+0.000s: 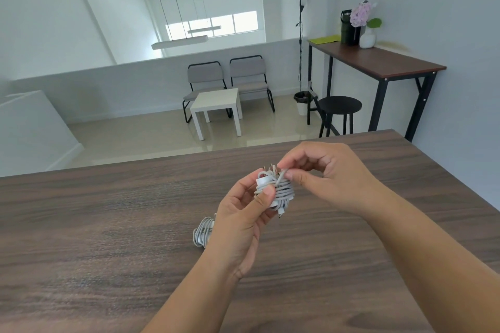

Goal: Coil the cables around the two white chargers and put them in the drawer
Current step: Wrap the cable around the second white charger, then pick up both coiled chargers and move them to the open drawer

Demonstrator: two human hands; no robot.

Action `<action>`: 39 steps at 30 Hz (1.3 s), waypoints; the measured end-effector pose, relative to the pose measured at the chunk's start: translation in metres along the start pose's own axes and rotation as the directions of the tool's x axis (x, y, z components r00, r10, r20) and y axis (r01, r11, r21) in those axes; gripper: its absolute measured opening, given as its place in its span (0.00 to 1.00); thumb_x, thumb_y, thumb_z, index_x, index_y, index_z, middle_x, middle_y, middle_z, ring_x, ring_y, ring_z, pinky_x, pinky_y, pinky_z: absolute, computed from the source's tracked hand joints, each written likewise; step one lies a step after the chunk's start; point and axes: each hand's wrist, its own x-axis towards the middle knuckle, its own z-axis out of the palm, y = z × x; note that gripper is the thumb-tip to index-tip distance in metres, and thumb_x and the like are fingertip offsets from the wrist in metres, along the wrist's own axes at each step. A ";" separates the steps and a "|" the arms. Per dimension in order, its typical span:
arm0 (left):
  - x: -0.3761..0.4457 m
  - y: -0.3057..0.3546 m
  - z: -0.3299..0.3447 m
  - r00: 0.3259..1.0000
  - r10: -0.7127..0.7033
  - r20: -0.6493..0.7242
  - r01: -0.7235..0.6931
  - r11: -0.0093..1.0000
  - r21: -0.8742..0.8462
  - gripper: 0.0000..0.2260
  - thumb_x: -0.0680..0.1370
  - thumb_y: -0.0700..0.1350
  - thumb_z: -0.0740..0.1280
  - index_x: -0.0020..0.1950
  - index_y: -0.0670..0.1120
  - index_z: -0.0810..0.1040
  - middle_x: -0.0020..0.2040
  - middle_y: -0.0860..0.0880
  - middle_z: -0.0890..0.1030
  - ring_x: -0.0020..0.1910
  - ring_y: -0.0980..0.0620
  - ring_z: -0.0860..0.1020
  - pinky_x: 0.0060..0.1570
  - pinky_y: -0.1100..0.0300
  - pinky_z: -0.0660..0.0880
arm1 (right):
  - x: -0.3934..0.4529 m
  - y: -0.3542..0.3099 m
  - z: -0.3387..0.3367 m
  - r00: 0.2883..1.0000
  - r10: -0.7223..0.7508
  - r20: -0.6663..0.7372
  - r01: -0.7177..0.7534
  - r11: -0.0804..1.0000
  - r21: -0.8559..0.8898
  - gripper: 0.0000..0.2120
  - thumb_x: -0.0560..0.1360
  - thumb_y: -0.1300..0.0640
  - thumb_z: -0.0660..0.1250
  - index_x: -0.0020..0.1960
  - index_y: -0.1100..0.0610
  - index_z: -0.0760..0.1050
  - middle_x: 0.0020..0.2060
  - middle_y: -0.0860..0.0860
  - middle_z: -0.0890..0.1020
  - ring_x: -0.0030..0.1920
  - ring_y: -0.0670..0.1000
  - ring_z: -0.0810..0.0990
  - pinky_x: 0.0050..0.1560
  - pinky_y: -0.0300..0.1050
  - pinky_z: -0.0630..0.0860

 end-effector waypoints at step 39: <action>-0.055 0.004 -0.084 0.930 0.126 0.345 -0.367 0.260 0.893 0.35 0.65 0.51 0.80 0.69 0.59 0.71 0.65 0.63 0.74 0.67 0.61 0.70 0.64 0.70 0.66 | -0.068 -0.001 0.114 0.753 0.518 0.407 -0.586 0.245 0.772 0.32 0.75 0.70 0.63 0.69 0.41 0.60 0.48 0.60 0.82 0.46 0.55 0.80 0.37 0.47 0.80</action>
